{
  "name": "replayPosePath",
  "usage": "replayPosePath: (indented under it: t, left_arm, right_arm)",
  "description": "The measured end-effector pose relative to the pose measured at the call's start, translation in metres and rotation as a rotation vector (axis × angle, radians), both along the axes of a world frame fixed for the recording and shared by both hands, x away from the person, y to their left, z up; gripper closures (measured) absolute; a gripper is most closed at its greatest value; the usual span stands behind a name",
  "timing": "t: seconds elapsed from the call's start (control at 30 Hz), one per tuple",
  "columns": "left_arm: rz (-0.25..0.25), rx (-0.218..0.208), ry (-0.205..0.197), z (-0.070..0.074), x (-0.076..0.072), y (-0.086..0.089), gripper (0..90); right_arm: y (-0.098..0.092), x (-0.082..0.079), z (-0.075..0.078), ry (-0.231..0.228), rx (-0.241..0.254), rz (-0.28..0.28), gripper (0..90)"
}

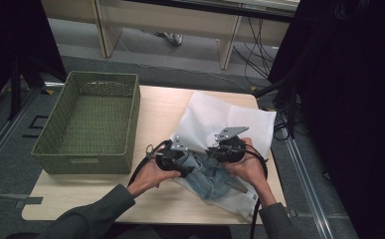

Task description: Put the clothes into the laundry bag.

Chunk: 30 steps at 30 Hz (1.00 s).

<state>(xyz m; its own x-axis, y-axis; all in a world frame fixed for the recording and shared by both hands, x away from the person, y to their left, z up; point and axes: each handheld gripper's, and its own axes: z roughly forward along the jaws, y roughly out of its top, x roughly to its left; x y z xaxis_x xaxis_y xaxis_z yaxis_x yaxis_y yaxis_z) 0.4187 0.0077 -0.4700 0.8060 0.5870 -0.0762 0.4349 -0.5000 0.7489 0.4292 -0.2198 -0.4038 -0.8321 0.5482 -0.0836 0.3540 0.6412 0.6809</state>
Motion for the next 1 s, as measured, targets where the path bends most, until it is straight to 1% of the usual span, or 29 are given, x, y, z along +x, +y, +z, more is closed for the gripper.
replayPosePath:
  t: [0.03, 0.07, 0.1, 0.17, 0.2, 0.23, 0.27, 0.3, 0.33, 0.37, 0.4, 0.43, 0.47, 0.5, 0.53, 0.57, 0.6, 0.63, 0.67, 0.7, 0.73, 0.77, 0.8, 0.83, 0.87, 0.9, 0.93, 0.97, 1.0]
  left_arm:
    - [-0.004, 0.007, -0.003, 0.002, -0.006, 0.006, 22.6]
    - [-0.005, 0.035, -0.018, 0.002, -0.014, 0.013, 20.1]
    - [0.004, 0.048, -0.026, 0.001, -0.017, 0.017, 18.4]
    - [0.001, 0.060, -0.034, -0.001, -0.020, 0.022, 16.6]
    - [0.004, 0.072, -0.022, -0.005, -0.021, 0.025, 16.9]
    - [-0.019, 0.084, -0.030, -0.008, -0.020, 0.024, 17.5]
    - [-0.019, 0.084, -0.030, -0.008, -0.020, 0.024, 20.1]
    - [-0.026, 0.102, -0.018, -0.013, -0.020, 0.020, 20.1]
    - [-0.066, 0.136, -0.025, -0.018, -0.021, 0.009, 22.9]
    - [-0.066, 0.136, -0.025, -0.018, -0.021, 0.009, 26.3]
    - [-0.115, 0.176, -0.048, -0.020, -0.021, 0.001, 26.3]
    - [-0.134, 0.203, -0.070, -0.021, -0.022, -0.007, 47.2]
    - [-0.139, 0.213, -0.087, -0.022, -0.022, -0.013, 56.4]
    - [-0.144, 0.203, -0.124, -0.021, -0.019, -0.026, 66.0]
    - [-0.144, 0.203, -0.124, -0.021, -0.019, -0.026, 71.5]
    - [-0.130, 0.182, -0.122, -0.020, -0.016, -0.031, 75.6]
    - [-0.132, 0.171, -0.127, -0.016, -0.009, -0.033, 75.6]
    - [-0.064, 0.124, -0.139, -0.010, 0.006, -0.033, 78.0]
    - [-0.064, 0.124, -0.139, -0.010, 0.006, -0.033, 78.5]
    - [-0.013, 0.096, -0.157, -0.005, 0.021, -0.032, 78.8]
    - [0.032, 0.055, -0.148, -0.004, 0.025, -0.033, 78.8]
    - [0.059, 0.047, -0.162, -0.003, 0.028, -0.036, 78.8]
    - [0.119, -0.010, -0.197, -0.006, 0.030, -0.042, 78.8]
    - [0.122, -0.004, -0.202, -0.006, 0.032, -0.044, 78.7]
    - [0.120, 0.005, -0.188, -0.007, 0.033, -0.044, 78.5]
    - [0.126, -0.021, -0.172, -0.012, 0.033, -0.047, 77.8]
    - [0.114, -0.007, -0.152, -0.017, 0.033, -0.047, 76.3]
    - [0.050, 0.066, -0.133, -0.020, 0.035, -0.044, 73.4]
    - [0.050, 0.066, -0.133, -0.020, 0.035, -0.044, 69.0]
  right_arm:
    - [0.000, -0.002, 0.001, 0.019, -0.004, -0.014, 86.4]
    - [0.000, -0.001, 0.001, 0.014, -0.003, -0.007, 86.3]
    - [0.000, -0.001, 0.001, 0.017, -0.005, -0.015, 86.3]
    - [0.000, -0.002, 0.002, 0.008, -0.010, -0.021, 86.3]
    - [0.001, -0.002, 0.002, 0.005, -0.011, -0.022, 86.2]
    - [0.001, -0.002, 0.001, -0.005, -0.003, -0.030, 86.2]
    - [0.001, -0.002, 0.001, -0.005, -0.003, -0.030, 86.2]
    - [0.001, -0.002, 0.002, 0.003, -0.010, -0.020, 86.2]
    - [0.002, -0.002, 0.001, -0.003, -0.006, -0.024, 86.1]
    - [0.002, -0.002, 0.001, -0.003, -0.006, -0.024, 86.1]
    - [0.003, -0.002, 0.001, -0.001, -0.004, -0.020, 86.1]
    - [0.003, -0.002, 0.001, -0.004, -0.004, -0.029, 86.2]
    - [0.003, -0.002, 0.001, -0.003, -0.005, -0.020, 86.2]
    - [0.003, -0.002, 0.001, -0.005, -0.005, -0.009, 86.2]
    - [0.003, -0.002, 0.001, -0.005, -0.005, -0.009, 86.2]
    - [0.002, -0.004, 0.002, -0.007, -0.009, -0.002, 86.3]
    - [0.002, -0.004, 0.002, -0.007, -0.009, -0.002, 86.3]
    - [0.002, -0.006, 0.003, -0.018, -0.016, 0.007, 86.4]
    - [0.002, -0.006, 0.003, -0.018, -0.016, 0.007, 86.4]
    - [0.001, -0.007, 0.006, -0.023, -0.014, 0.008, 86.5]
    - [0.000, -0.008, 0.007, -0.009, -0.003, 0.004, 86.6]
    - [0.000, -0.009, 0.007, -0.003, 0.002, -0.006, 86.6]
    - [-0.001, -0.009, 0.009, -0.002, 0.000, 0.000, 86.6]
    - [-0.001, -0.009, 0.009, -0.010, 0.011, -0.007, 86.6]
    - [-0.001, -0.008, 0.010, -0.013, 0.008, -0.008, 86.7]
    - [-0.001, -0.008, 0.009, -0.008, 0.001, -0.008, 86.6]
    - [-0.002, -0.007, 0.008, -0.016, -0.003, 0.000, 86.7]
    - [-0.002, -0.008, 0.006, 0.000, -0.004, -0.015, 86.6]
    - [-0.002, -0.008, 0.006, 0.000, -0.004, -0.015, 86.6]
